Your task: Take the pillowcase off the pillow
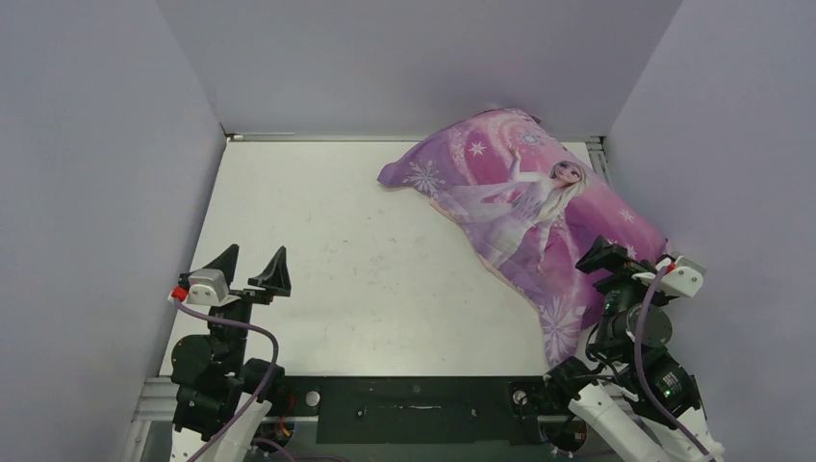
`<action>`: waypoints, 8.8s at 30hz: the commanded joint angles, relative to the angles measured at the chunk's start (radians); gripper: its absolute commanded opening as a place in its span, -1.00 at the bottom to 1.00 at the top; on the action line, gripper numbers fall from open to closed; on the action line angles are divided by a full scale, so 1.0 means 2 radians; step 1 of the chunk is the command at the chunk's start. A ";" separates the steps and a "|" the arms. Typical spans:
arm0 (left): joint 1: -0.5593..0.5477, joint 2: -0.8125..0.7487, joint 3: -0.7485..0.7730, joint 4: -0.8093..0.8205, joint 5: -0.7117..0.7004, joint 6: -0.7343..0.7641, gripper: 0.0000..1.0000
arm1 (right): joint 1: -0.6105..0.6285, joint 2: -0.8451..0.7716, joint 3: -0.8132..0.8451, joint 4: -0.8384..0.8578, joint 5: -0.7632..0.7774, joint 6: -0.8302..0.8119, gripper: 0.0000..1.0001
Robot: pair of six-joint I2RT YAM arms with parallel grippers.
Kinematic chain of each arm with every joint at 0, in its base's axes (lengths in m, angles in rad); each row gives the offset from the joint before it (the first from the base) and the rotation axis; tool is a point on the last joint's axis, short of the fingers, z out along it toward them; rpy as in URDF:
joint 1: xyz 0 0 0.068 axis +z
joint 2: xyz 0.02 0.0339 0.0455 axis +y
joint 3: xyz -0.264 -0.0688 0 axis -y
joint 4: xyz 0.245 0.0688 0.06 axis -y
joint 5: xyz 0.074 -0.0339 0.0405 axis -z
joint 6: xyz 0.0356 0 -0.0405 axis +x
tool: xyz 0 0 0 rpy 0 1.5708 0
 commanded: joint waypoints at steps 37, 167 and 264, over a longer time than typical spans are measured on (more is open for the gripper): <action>-0.046 -0.074 -0.004 0.026 -0.017 0.004 0.93 | -0.042 0.490 0.183 -0.035 -0.104 0.000 0.79; -0.084 0.639 0.131 0.123 0.115 -0.363 0.91 | -0.197 0.646 0.056 0.446 -0.911 0.345 -0.89; 0.092 0.506 0.350 -0.198 0.174 -0.064 0.93 | 0.193 0.532 0.216 -0.189 -0.336 0.053 0.79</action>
